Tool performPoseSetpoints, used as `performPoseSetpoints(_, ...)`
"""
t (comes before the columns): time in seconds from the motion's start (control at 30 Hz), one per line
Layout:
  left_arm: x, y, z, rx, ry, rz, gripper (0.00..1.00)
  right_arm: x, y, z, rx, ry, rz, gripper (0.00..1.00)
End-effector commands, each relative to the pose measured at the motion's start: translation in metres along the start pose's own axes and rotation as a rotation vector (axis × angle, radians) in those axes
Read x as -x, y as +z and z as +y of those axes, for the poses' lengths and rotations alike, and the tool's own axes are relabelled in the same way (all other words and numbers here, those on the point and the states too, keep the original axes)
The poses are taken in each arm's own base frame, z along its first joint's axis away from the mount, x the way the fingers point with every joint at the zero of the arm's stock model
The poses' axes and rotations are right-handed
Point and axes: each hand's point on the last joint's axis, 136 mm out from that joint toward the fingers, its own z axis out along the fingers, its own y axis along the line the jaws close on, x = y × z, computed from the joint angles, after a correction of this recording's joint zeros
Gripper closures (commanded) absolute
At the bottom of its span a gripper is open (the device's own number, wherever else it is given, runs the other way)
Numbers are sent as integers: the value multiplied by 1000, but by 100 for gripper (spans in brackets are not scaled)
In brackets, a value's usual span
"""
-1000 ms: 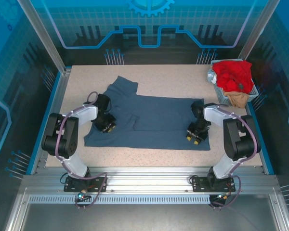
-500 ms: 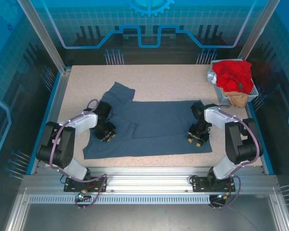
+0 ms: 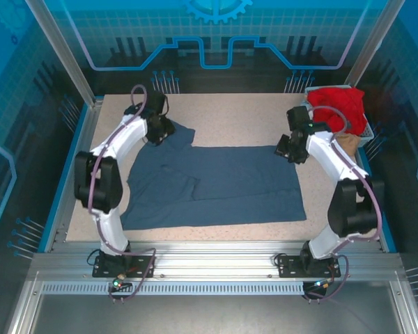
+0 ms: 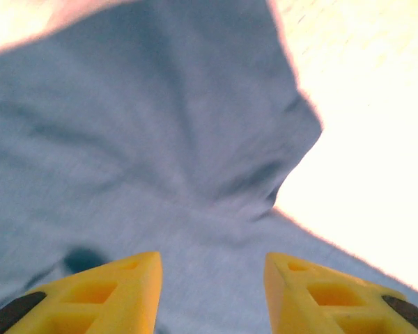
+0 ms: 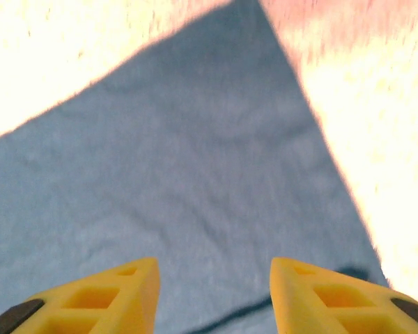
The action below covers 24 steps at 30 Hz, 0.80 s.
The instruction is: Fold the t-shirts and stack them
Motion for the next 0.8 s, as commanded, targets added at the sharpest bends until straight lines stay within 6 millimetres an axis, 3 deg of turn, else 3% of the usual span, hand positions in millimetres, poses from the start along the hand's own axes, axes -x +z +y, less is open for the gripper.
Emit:
performPoseSetpoints(0.0,38,23,-14,-38,37,-42,55,32,21,-9,-30,-26,-39,54)
performPoseSetpoints(0.17,85,52,-42,-163,29,-115,52,58,56,-12,-12,-3,-16,54)
performPoseSetpoints(0.33,116,85,-51,-196,19,-152,48,72,84,-11,-12,26,8,52)
performPoseSetpoints(0.57,121,131,-49,-156,-12,-79,45,76,113,-15,-64,61,65,54)
performPoseSetpoints(0.77,111,148,-33,-138,-87,-32,44,77,130,-17,-95,59,107,63)
